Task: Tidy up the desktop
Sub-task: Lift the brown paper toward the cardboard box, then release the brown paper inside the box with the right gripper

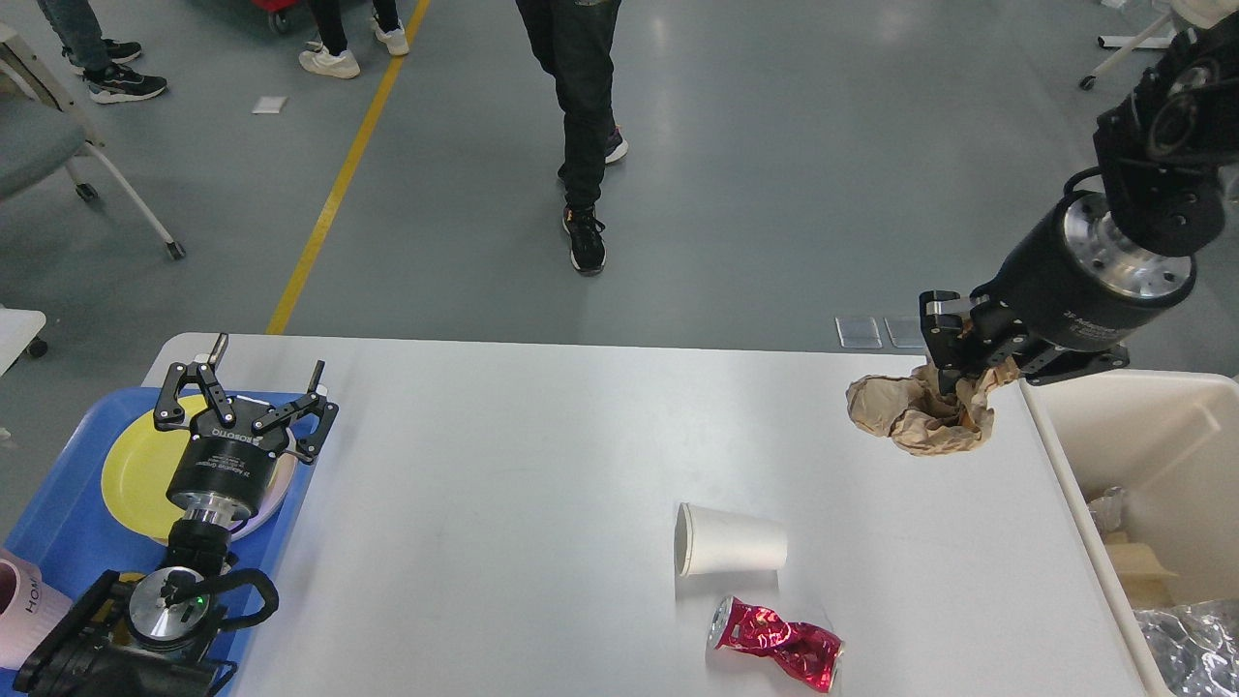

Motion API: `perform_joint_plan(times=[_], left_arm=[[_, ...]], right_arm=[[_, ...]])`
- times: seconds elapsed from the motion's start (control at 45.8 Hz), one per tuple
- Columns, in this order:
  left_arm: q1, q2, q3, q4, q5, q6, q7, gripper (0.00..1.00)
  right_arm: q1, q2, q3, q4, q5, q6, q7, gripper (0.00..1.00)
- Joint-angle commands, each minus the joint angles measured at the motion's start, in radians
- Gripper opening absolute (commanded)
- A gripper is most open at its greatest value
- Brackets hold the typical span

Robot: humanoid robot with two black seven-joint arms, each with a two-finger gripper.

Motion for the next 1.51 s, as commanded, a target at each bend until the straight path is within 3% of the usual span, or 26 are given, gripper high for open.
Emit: perform_joint_plan(times=[0.0, 0.175, 0.306, 0.524, 0.699, 0.83, 0.874, 1.179, 1.485], left_arm=[[0.000, 0.000, 0.001, 0.000, 0.000, 0.000, 0.000, 0.97], [0.000, 0.000, 0.000, 0.000, 0.000, 0.000, 0.000, 0.97], [0.000, 0.000, 0.000, 0.000, 0.000, 0.000, 0.000, 0.97], [0.000, 0.000, 0.001, 0.000, 0.000, 0.000, 0.000, 0.97], [0.000, 0.000, 0.000, 0.000, 0.000, 0.000, 0.000, 0.97], [0.000, 0.000, 0.000, 0.000, 0.000, 0.000, 0.000, 0.97], [0.000, 0.000, 0.000, 0.000, 0.000, 0.000, 0.000, 0.97], [0.000, 0.000, 0.000, 0.000, 0.000, 0.000, 0.000, 0.97], [0.000, 0.000, 0.000, 0.000, 0.000, 0.000, 0.000, 0.97]], right_arm=[[0.000, -0.009, -0.028, 0.002, 0.000, -0.004, 0.002, 0.00], [-0.050, -0.067, -0.127, -0.026, -0.001, -0.042, 0.000, 0.00], [-0.191, -0.227, -0.186, -0.134, -0.015, -0.093, -0.015, 0.00], [-0.590, -0.488, -0.122, -0.515, -0.038, -0.113, -0.013, 0.00], [-1.026, -0.577, 0.140, -0.765, -0.037, -0.251, -0.013, 0.00], [-1.375, -0.548, 0.345, -0.950, -0.037, -0.384, -0.013, 0.00], [-1.550, -0.482, 0.444, -1.084, -0.037, -0.435, -0.013, 0.00], [-1.986, -0.152, 0.531, -1.705, -0.018, -0.472, -0.013, 0.00], [-2.012, -0.129, 0.525, -1.730, -0.018, -0.489, -0.015, 0.00]])
